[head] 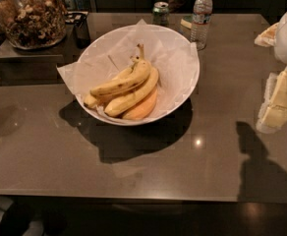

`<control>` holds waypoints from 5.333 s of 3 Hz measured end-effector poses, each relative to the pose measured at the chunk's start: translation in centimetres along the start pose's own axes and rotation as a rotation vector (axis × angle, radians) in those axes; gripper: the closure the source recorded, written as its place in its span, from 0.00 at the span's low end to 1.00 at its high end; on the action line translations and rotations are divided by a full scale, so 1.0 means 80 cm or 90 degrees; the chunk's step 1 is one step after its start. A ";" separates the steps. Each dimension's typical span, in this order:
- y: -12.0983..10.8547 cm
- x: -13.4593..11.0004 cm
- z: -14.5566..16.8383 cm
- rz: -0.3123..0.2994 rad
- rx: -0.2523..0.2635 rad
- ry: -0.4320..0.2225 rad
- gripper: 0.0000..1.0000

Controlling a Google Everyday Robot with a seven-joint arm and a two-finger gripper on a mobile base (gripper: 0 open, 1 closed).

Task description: Pick banana from white bowl

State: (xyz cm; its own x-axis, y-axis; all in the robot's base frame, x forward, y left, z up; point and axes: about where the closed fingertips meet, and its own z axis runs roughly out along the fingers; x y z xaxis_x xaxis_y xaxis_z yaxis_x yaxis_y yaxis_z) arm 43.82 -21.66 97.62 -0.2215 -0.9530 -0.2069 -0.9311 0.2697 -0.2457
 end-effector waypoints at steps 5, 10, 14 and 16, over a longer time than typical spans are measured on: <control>-0.065 -0.202 0.025 -0.254 -0.066 -0.170 0.00; -0.059 -0.299 0.124 -0.284 -0.218 -0.413 0.00; -0.036 -0.336 0.188 -0.319 -0.296 -0.386 0.09; -0.036 -0.337 0.189 -0.319 -0.296 -0.387 0.51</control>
Offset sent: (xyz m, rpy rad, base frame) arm 0.0670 0.0678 0.0141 0.0760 -0.0601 0.2436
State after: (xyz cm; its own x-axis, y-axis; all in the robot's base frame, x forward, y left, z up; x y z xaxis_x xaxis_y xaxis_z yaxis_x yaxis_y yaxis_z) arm 56.85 5.34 89.56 0.3078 -0.6715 -0.6741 -0.9294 -0.3637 -0.0620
